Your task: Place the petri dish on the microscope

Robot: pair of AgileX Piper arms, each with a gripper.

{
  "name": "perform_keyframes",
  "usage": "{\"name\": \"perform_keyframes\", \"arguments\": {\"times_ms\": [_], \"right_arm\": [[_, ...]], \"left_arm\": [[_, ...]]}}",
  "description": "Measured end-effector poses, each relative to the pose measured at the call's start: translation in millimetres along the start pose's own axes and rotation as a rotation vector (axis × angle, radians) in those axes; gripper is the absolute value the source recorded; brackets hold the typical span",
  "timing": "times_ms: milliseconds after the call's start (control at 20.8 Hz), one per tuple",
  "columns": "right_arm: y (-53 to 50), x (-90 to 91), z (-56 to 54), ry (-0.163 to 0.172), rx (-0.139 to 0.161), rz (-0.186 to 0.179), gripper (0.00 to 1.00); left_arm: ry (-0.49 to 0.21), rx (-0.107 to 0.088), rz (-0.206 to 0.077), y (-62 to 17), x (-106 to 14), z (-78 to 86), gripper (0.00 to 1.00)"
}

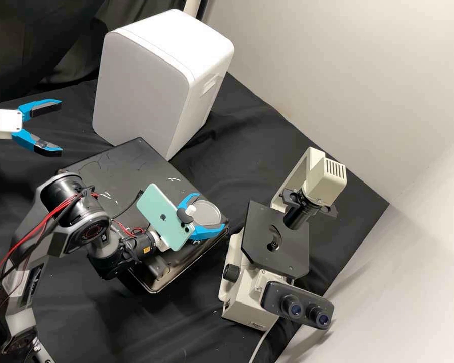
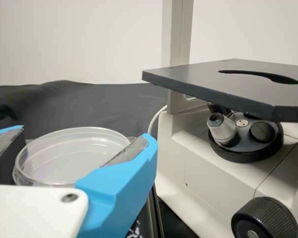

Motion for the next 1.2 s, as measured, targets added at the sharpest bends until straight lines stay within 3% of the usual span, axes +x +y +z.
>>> {"name": "perform_keyframes", "arguments": {"times_ms": [240,528,864,1008,1200], "right_arm": [[14.3,-8.6,-3.6,0.001,0.014,0.017,0.0],[44.7,-26.6,-12.1,0.049,0.066,0.099,0.0],[69.9,-39.9,-14.5,0.082,0.108,0.174,0.0],[76.1,-42.7,-14.4,0.086,0.125,0.197,0.0],[76.3,-42.6,-13.6,0.083,0.125,0.198,0.0]], "left_arm": [[0.0,0.0,0.0,0.0,0.0,0.0,1.0],[-0.005,-0.001,-0.009,-1.6,0.5,1.0,1.0],[-0.009,-0.001,-0.01,-1.7,0.5,1.7,1.0],[-0.009,-0.001,-0.01,-1.7,0.5,1.7,1.0],[-0.009,-0.001,-0.01,-1.7,0.5,1.7,1.0]]}}
